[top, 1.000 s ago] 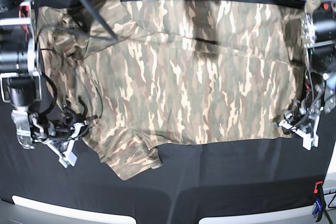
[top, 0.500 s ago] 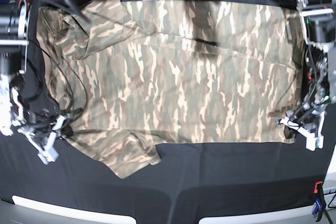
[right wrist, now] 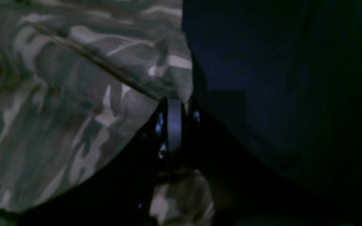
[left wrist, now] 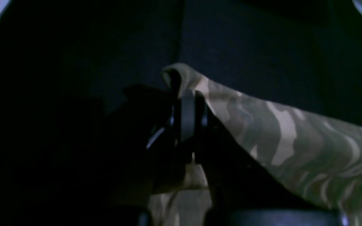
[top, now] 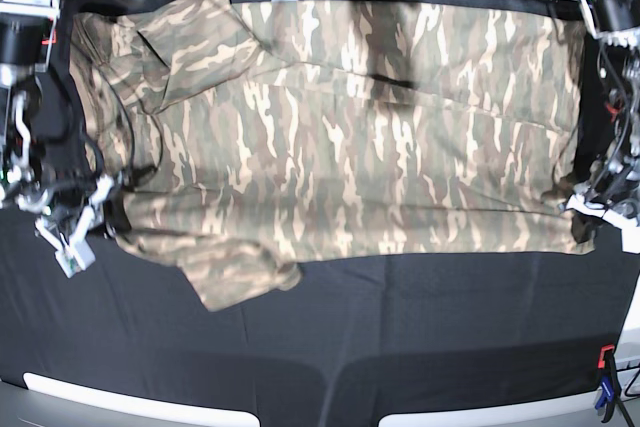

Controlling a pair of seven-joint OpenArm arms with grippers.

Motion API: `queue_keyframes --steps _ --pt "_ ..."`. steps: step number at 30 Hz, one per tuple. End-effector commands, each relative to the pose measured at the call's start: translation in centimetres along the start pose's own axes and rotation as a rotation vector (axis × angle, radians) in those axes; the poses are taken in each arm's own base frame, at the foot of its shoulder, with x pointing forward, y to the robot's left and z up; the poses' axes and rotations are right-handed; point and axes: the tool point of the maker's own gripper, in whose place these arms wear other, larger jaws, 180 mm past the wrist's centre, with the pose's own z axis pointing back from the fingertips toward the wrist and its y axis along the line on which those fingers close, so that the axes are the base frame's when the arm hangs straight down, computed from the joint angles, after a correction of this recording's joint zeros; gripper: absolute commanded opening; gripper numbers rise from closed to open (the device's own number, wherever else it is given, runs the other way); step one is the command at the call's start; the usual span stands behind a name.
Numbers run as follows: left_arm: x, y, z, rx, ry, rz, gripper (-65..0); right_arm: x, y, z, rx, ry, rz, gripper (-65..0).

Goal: Layout the t-shirt on the table in an organized manner, then fold the t-shirt properly
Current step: 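Fold the hem up over the collar with both grippers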

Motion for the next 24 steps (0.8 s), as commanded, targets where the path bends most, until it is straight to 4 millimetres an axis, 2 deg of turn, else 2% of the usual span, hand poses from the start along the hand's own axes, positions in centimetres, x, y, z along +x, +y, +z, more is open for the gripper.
queue_keyframes --steps 1,5,14,20,24 --pt "2.4 0.6 0.7 0.012 -0.070 -0.018 -65.0 1.8 -1.2 1.2 -0.032 -0.053 0.017 -65.0" --pt "1.6 1.5 2.5 0.035 -0.064 -0.029 -65.0 0.3 -0.4 3.3 -0.034 -0.054 0.009 -65.0" --pt "-1.9 2.3 5.4 0.054 0.010 -0.045 -65.0 -3.4 0.4 8.5 -0.096 -0.043 -0.020 -65.0" --pt "-4.4 3.0 6.6 0.076 0.083 -0.072 -65.0 -7.2 2.7 9.3 -0.061 0.024 -0.063 -65.0" --pt "-5.2 3.4 6.8 0.094 0.120 -0.104 -65.0 -8.8 3.7 9.2 -0.051 0.067 -0.089 -65.0"
